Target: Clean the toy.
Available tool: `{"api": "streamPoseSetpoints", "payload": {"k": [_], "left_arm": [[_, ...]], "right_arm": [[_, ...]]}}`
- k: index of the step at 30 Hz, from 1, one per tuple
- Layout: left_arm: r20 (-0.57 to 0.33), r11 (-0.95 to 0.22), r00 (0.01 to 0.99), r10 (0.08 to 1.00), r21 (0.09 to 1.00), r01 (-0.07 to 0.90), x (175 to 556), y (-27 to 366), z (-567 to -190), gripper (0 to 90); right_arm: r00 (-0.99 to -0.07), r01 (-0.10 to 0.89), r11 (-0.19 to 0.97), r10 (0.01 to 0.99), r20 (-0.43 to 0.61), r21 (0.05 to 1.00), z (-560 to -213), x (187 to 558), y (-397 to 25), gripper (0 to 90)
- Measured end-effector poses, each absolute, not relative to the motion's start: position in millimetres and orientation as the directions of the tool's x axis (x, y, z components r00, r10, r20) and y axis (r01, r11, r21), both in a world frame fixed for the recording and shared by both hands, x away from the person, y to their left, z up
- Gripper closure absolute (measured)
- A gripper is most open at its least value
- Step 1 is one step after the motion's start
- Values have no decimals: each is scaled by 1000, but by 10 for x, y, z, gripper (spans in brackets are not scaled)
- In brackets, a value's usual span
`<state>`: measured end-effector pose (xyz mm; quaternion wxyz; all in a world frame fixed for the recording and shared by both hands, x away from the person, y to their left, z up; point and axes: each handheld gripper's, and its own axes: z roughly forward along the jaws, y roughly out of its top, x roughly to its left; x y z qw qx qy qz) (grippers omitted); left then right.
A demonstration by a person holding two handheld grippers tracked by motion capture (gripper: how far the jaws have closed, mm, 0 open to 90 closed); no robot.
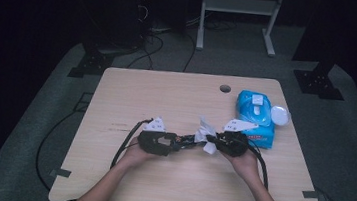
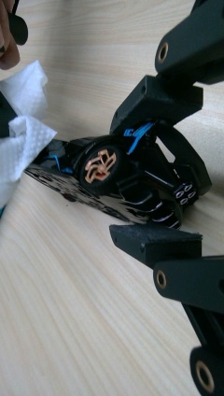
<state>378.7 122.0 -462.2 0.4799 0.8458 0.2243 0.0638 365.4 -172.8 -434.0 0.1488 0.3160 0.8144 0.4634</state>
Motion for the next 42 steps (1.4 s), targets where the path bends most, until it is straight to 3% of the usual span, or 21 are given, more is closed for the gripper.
{"api": "streamPoseSetpoints", "payload": {"k": [13,23,30,32,36,42], "left_arm": [[-44,-482,911,409,838,257,3721,1178,-4628,377],[84,-554,923,376,819,151,3640,1153,-4632,363],[86,-553,923,375,820,148,3642,1161,-4628,343],[80,-532,920,384,833,149,3640,1169,-4613,263],[61,-506,907,416,844,176,3685,1192,-4625,198],[34,-522,911,411,828,205,3737,1151,-4697,162]], "right_arm": [[-767,358,395,642,25,846,-4394,3488,-1753,797],[-807,371,453,590,40,811,-4480,3351,-1688,796],[-785,374,405,617,53,834,-4423,3537,-1627,796],[-781,390,418,622,55,820,-4509,3597,-1600,795],[-781,394,421,622,56,817,-4547,3589,-1593,795],[-783,396,424,619,58,815,-4574,3597,-1598,795]]}}
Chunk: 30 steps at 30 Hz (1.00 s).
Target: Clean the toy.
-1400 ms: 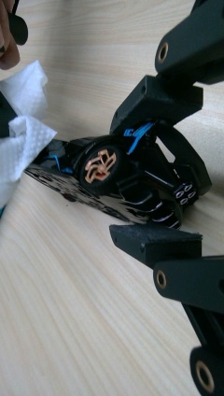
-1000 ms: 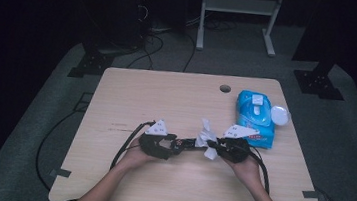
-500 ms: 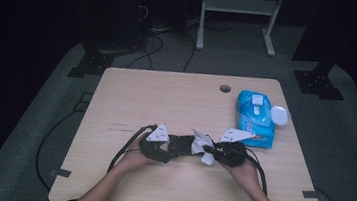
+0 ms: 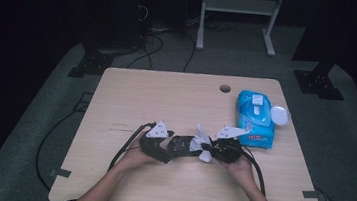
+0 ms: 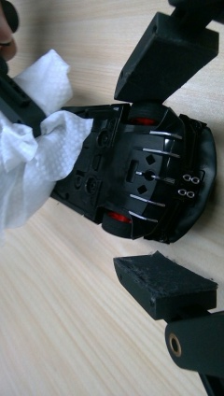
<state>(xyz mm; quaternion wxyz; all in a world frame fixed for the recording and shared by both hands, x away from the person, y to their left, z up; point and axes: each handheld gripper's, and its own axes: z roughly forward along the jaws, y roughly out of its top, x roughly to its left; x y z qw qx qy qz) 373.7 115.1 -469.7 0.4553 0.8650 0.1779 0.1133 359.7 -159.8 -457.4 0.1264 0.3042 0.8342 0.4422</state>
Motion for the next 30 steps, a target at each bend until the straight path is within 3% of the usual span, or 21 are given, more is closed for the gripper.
{"api": "streamPoseSetpoints", "payload": {"k": [7,21,25,30], "left_arm": [[14,-553,924,382,805,216,3743,1092,-4741,146],[66,-615,914,400,759,214,3683,1089,-4755,112],[86,-608,912,401,769,195,3692,1055,-4752,167],[95,-622,920,381,763,179,3665,1042,-4737,238]], "right_arm": [[-789,389,428,611,56,816,-4588,3591,-1598,793],[-809,358,439,587,38,824,-4515,3528,-1517,788],[-824,348,459,566,33,817,-4521,3513,-1449,781],[-829,334,481,559,10,811,-4508,3520,-1424,632]]}}
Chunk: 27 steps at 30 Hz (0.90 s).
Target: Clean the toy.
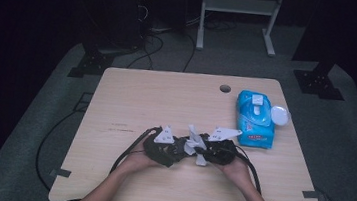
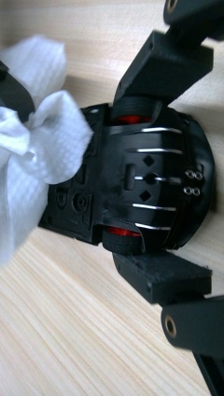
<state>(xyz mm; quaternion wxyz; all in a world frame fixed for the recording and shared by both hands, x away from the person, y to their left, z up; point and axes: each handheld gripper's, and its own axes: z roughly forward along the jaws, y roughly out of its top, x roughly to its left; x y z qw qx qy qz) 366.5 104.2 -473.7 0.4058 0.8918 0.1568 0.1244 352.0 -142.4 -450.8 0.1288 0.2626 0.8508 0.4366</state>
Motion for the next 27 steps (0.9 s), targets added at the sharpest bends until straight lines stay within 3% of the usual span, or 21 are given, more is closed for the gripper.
{"api": "streamPoseSetpoints", "payload": {"k": [1,8,13,18,23,27], "left_arm": [[91,-618,920,382,765,182,3661,1043,-4735,240],[100,-623,918,383,762,177,3653,1033,-4739,239],[73,-612,918,390,765,199,3684,1021,-4773,222],[98,-624,920,381,761,177,3668,1010,-4763,239],[92,-611,921,377,772,174,3661,1022,-4727,244],[102,-621,920,377,766,169,3648,1011,-4727,244]], "right_arm": [[-819,329,480,574,-7,813,-4473,3509,-1436,559],[-807,277,490,586,-77,827,-4387,3460,-1464,500],[-818,257,498,569,-88,828,-4432,3486,-1342,565],[-837,242,532,538,-103,812,-4547,3513,-1200,762],[-817,282,510,572,-75,812,-4559,3562,-1337,792],[-809,341,451,588,13,825,-4577,3559,-1394,804]]}}
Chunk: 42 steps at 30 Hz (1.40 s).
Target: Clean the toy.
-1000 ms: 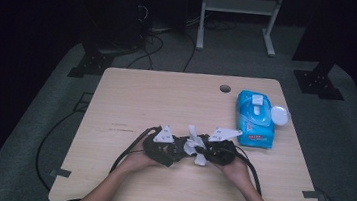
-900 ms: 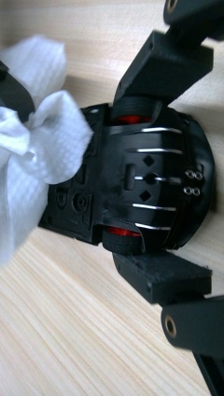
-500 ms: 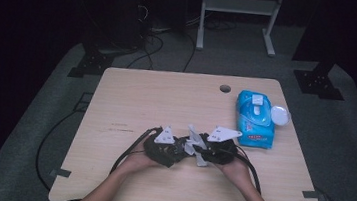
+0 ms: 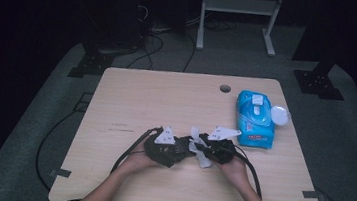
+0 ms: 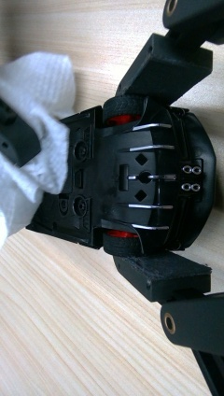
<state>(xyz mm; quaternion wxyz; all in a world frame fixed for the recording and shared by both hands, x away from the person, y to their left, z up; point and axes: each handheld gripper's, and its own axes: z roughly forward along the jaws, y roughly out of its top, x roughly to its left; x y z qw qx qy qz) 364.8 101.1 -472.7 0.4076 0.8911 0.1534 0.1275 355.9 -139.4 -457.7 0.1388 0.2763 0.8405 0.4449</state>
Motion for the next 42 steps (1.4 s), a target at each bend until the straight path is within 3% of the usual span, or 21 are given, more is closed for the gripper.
{"api": "streamPoseSetpoints", "payload": {"k": [5,7,13,17,25,30,33,38,42], "left_arm": [[103,-616,919,380,769,169,3638,1004,-4730,244],[106,-617,919,381,769,167,3636,1002,-4731,244],[104,-609,920,378,777,162,3633,1012,-4711,245],[104,-608,920,378,777,161,3633,1012,-4710,245],[116,-613,919,377,775,154,3626,998,-4713,245],[111,-608,917,383,778,160,3626,1020,-4703,246],[111,-606,919,379,780,155,3636,1024,-4700,246],[116,-604,917,382,782,153,3628,1013,-4693,258],[110,-597,915,388,786,159,3629,1025,-4688,257]], "right_arm": [[-858,334,415,505,90,846,-4564,3483,-1161,804],[-873,307,442,484,65,843,-4545,3450,-1081,804],[-817,326,459,576,3,826,-4567,3554,-1331,805],[-789,383,408,612,63,829,-4608,3588,-1463,807],[-872,323,406,478,103,855,-4553,3505,-1055,807],[-849,316,441,527,43,840,-4539,3616,-1089,808],[-822,370,426,564,78,826,-4539,3683,-1181,810],[-876,323,437,474,90,839,-4512,3587,-928,810],[-875,304,451,481,58,839,-4513,3629,-854,810]]}}
